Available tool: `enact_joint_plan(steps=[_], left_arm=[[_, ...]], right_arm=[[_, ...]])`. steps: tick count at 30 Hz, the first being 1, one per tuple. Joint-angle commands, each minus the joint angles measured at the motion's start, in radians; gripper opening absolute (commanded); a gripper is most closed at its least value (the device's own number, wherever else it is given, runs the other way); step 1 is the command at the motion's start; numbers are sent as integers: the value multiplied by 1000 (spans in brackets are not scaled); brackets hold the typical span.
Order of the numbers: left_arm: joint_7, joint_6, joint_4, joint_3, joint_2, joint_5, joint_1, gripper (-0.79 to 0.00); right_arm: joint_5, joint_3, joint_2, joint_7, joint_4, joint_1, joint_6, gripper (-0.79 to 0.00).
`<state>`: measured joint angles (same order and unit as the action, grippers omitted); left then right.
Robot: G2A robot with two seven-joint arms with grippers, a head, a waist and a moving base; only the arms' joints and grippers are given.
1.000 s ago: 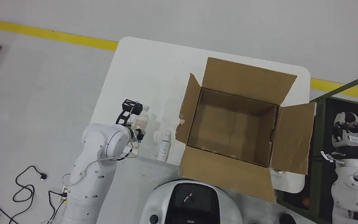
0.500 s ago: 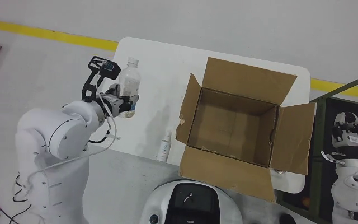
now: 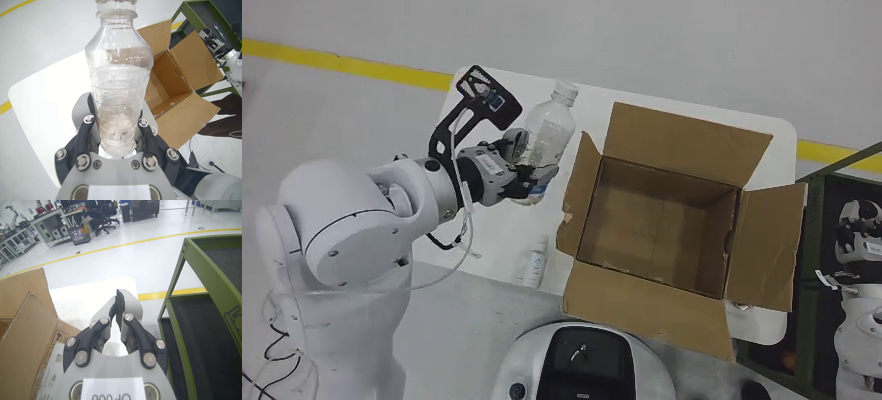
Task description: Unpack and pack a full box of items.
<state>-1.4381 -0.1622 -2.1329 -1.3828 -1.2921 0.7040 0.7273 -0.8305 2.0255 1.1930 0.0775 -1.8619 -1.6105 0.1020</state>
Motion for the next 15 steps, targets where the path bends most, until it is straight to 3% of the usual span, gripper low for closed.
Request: enact_joint_plan(steps=[1, 12, 15], left_arm=[[0, -1, 0, 0, 0, 0, 0, -785], [7, -2, -1, 1, 0, 1, 4, -785], [52, -35, -23, 39, 3, 5, 13, -785]], right_arm=[[0, 0, 0, 0, 0, 0, 0, -785], [0, -37, 6, -23, 38, -12, 4, -785], [-12, -54, 8, -27, 59, -15, 8, -785]])
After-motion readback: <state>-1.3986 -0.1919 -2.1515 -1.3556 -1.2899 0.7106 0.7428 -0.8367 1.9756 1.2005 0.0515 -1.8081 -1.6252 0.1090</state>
